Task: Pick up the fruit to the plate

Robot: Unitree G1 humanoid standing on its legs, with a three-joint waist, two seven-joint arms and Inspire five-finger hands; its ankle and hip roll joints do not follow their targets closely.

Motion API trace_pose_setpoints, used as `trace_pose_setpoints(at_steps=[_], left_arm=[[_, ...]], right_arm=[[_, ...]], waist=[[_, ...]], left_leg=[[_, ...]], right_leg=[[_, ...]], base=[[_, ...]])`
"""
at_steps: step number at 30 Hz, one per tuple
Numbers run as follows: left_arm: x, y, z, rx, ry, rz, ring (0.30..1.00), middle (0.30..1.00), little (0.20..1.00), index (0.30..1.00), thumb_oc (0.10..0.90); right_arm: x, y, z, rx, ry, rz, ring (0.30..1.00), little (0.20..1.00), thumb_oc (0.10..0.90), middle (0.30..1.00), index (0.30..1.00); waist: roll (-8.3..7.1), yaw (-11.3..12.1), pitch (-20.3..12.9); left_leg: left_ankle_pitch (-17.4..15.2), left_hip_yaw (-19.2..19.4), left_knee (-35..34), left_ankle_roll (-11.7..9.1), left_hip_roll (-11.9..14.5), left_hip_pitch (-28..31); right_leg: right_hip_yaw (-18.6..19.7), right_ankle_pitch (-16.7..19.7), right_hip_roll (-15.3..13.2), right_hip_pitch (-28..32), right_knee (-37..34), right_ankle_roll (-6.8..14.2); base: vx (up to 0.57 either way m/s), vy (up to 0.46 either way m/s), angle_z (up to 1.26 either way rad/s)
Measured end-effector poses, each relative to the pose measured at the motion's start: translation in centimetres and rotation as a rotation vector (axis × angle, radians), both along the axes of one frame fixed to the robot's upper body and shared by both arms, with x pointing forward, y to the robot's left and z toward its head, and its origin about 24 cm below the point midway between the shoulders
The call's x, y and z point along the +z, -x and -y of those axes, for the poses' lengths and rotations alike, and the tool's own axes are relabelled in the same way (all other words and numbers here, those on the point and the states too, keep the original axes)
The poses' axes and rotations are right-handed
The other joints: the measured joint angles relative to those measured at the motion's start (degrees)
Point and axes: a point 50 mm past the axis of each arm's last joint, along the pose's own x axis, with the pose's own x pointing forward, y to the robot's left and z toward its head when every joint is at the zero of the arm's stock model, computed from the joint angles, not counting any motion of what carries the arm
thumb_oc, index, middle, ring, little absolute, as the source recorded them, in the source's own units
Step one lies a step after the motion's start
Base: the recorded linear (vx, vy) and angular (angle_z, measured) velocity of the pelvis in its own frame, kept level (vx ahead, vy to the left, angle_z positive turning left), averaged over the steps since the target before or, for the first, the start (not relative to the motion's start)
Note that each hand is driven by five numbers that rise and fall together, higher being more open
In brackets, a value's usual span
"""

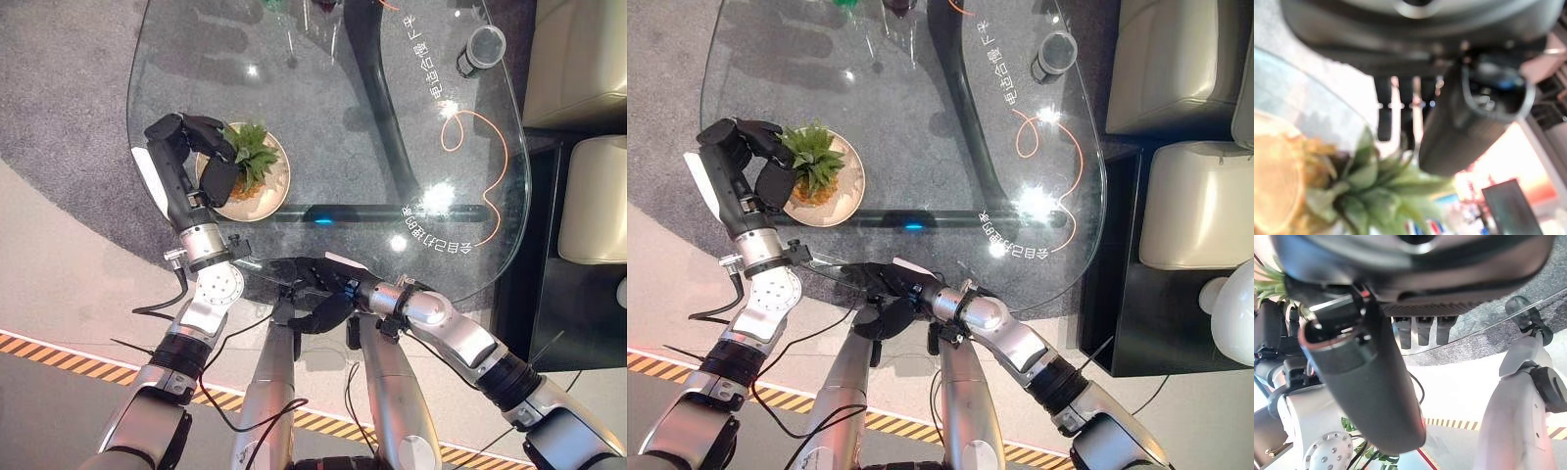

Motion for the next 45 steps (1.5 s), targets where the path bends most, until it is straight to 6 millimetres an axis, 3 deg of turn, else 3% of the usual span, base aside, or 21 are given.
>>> trace_pose_setpoints(at_steps=[16, 17, 18, 19, 45], left_arm=[[-0.3, 0.0, -0.5, 0.032, 0.004, -0.004, 0.300, 0.300, 0.200, 0.300, 0.100], [-0.3, 0.0, -0.5, 0.035, 0.007, -0.002, 0.495, 0.495, 0.428, 0.495, 0.328], [-0.3, 0.0, -0.6, 0.041, 0.011, 0.000, 0.587, 0.587, 0.535, 0.587, 0.435], [-0.3, 0.0, -0.6, 0.044, 0.013, 0.001, 0.900, 0.900, 0.900, 0.900, 0.800], [-0.5, 0.1, -1.3, 0.100, 0.047, 0.005, 0.900, 0.900, 0.900, 0.900, 0.800]], right_arm=[[0.4, -0.2, -0.1, 0.005, 0.001, 0.015, 0.900, 0.900, 0.800, 0.900, 0.900], [0.4, -0.2, -0.1, 0.005, 0.001, 0.016, 0.900, 0.900, 0.800, 0.900, 0.900], [0.5, -0.2, -0.1, 0.005, 0.001, 0.017, 0.900, 0.900, 0.800, 0.900, 0.900], [0.5, -0.2, -0.1, 0.006, 0.001, 0.017, 0.900, 0.900, 0.800, 0.900, 0.900], [0.2, -0.1, -0.4, 0.012, 0.009, 0.013, 0.900, 0.900, 0.800, 0.900, 0.900]], waist=[[0.00, 0.1, 0.0], [0.00, 0.1, 0.0], [0.00, 0.1, 0.0], [0.00, 0.1, 0.0], [-0.02, 1.6, 0.0]], left_leg=[[0.3, -0.1, 0.0, -0.3, 0.2, 0.1], [0.3, -0.1, 0.0, -0.3, 0.2, 0.1], [0.3, -0.1, 0.0, -0.4, 0.2, 0.1], [0.4, -0.1, 0.0, -0.4, 0.3, 0.1], [1.6, -0.6, -1.4, -0.7, 0.6, 3.5]], right_leg=[[-0.1, 0.3, 0.2, 0.0, 0.1, -0.2], [-0.1, 0.3, 0.2, 0.0, 0.1, -0.2], [-0.1, 0.4, 0.2, 0.0, 0.1, -0.2], [-0.1, 0.4, 0.2, 0.1, 0.1, -0.2], [-0.8, 1.3, 0.4, 3.6, -1.0, -0.4]], base=[[0.00, 0.000, 0.00], [0.00, 0.000, 0.00], [0.00, 0.000, 0.00], [0.00, 0.000, 0.00], [0.00, -0.002, 0.01]])
